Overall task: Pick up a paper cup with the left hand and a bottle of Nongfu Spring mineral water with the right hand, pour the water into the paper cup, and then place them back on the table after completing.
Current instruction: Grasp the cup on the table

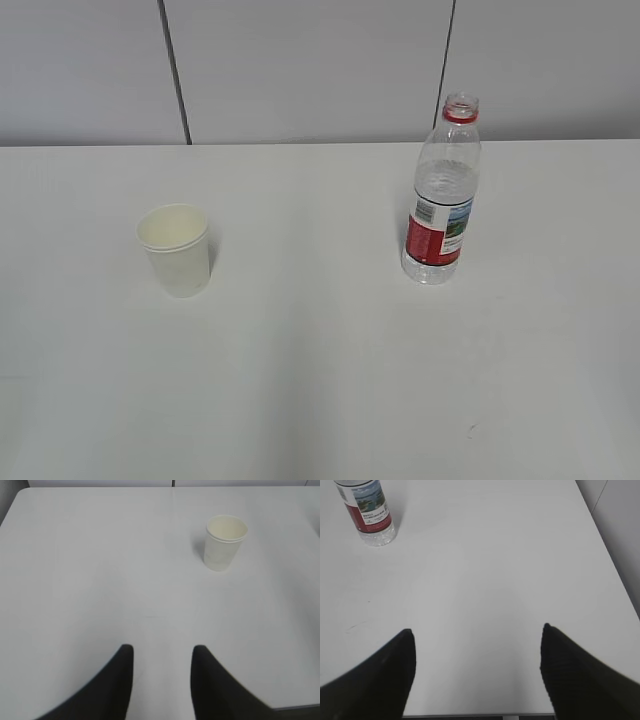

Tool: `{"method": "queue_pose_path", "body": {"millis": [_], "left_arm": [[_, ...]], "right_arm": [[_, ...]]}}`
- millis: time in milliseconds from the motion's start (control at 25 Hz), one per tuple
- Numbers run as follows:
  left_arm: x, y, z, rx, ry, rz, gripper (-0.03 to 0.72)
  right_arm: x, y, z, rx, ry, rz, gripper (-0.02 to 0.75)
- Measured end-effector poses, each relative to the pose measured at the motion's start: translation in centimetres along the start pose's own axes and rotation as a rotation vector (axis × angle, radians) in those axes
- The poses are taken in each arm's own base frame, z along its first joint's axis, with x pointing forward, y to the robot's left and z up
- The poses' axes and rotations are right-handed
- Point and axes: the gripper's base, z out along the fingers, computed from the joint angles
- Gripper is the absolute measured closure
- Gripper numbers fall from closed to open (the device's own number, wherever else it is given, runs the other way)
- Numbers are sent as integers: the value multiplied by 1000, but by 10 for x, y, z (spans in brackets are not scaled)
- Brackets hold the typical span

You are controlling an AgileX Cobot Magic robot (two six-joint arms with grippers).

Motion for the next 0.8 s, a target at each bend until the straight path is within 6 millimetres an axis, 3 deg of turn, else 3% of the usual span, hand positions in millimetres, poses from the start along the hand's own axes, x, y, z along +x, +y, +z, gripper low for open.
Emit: {"method": "queue_pose_path", "body": {"millis": [800], "left_arm": [[0,0,0,1,-1,0,443]], "right_arm": [[0,-1,0,10,-2,-3,165]]}}
